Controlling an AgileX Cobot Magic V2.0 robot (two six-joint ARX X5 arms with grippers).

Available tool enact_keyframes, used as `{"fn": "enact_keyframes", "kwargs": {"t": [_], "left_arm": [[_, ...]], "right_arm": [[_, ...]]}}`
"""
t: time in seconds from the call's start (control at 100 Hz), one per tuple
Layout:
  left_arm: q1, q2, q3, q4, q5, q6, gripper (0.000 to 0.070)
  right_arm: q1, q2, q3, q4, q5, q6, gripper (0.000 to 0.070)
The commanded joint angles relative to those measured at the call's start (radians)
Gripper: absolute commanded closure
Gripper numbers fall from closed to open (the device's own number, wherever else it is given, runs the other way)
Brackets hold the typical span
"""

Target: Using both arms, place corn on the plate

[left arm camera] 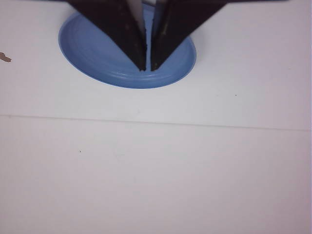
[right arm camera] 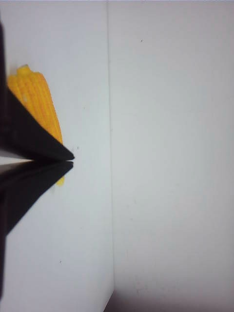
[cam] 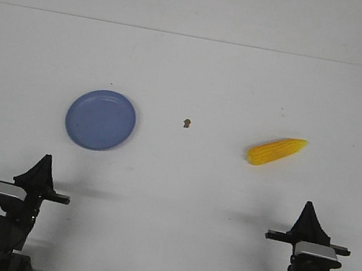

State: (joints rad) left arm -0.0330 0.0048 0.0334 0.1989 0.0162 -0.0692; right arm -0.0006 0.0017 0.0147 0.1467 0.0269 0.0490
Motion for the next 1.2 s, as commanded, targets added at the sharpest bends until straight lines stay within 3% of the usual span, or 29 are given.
{"fn": "enact_keyframes", "kwargs": {"t": [0.0,0.71,0.9,1.03,1.19], "left_arm": [[0.0,-0.002,-0.019,0.011,-0.002,0.005,0.0685],[0.0,-0.002,-0.019,0.012,-0.002,0.002,0.0685],[0.0,-0.002,0.017,0.004,-0.002,-0.026,0.0685],[0.0,0.008,0.098,-0.076,-0.002,-0.056,0.0685],[0.0,0.08,0.253,-0.234,-0.002,-0.056,0.0685]], "right_arm": [[0.0,0.0,-0.002,0.01,-0.001,0.006,0.07],[0.001,0.0,-0.002,0.011,-0.002,0.007,0.07],[0.0,0.0,-0.002,0.069,-0.002,0.008,0.07],[0.002,0.0,0.014,0.061,-0.005,0.07,0.07],[0.002,0.012,0.112,-0.103,-0.057,0.093,0.07]]}}
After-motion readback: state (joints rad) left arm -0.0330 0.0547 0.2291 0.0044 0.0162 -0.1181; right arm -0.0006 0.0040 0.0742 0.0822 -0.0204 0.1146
